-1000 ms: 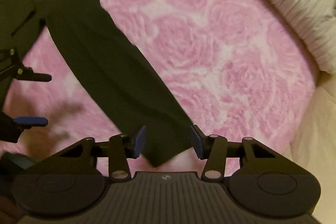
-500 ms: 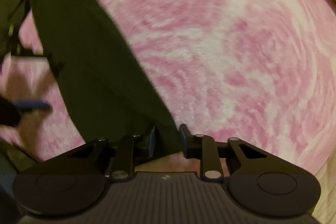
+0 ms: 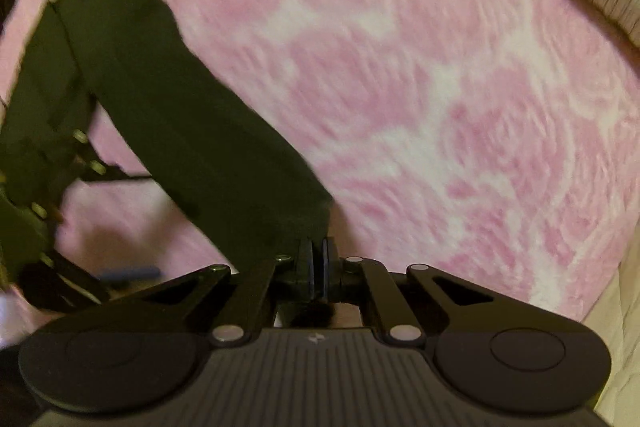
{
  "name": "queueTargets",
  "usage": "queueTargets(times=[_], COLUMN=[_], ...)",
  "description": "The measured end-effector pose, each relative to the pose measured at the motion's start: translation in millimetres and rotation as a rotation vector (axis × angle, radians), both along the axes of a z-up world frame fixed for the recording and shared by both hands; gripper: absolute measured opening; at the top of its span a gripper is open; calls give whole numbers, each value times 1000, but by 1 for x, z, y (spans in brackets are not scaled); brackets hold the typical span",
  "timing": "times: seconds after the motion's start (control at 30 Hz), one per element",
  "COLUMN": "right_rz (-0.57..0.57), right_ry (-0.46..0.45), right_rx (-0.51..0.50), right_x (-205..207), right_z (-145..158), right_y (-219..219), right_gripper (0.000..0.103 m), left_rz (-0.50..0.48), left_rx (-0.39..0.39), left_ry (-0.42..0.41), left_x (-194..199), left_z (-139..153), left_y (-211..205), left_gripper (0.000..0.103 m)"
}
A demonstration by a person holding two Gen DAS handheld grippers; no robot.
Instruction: Fold clothes
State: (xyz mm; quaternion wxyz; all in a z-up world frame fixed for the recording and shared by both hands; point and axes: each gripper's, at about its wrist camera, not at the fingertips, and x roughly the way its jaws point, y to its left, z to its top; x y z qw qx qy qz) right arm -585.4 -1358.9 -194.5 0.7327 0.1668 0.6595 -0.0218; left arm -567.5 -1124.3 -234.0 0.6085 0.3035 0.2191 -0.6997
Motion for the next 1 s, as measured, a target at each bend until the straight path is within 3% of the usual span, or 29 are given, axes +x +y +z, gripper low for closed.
queueTargets(times=[0.17,0.4,0.57,0.77,1.0], right_rz=[-53,-90,-44,65,145], right_ry=[-111,-195,-236,-226,-181], right_rx=[114,269,319,340,357], right_x=[53,144,228,319,378], right_z=[44,67,57,22,-14], right_y=[31,110,189,291,366], right_gripper=[4,4,4,4,4], left_rz=[164,358,476,608,698], left_rx=[-68,-73,-51,-20,-4], left_ry=[124,208,255,270,272], left_x=[39,102,156,217,272], left_z=[38,52,45,33,10], left_y=[32,124,195,270,324], left_gripper=[84,89,90,91,90])
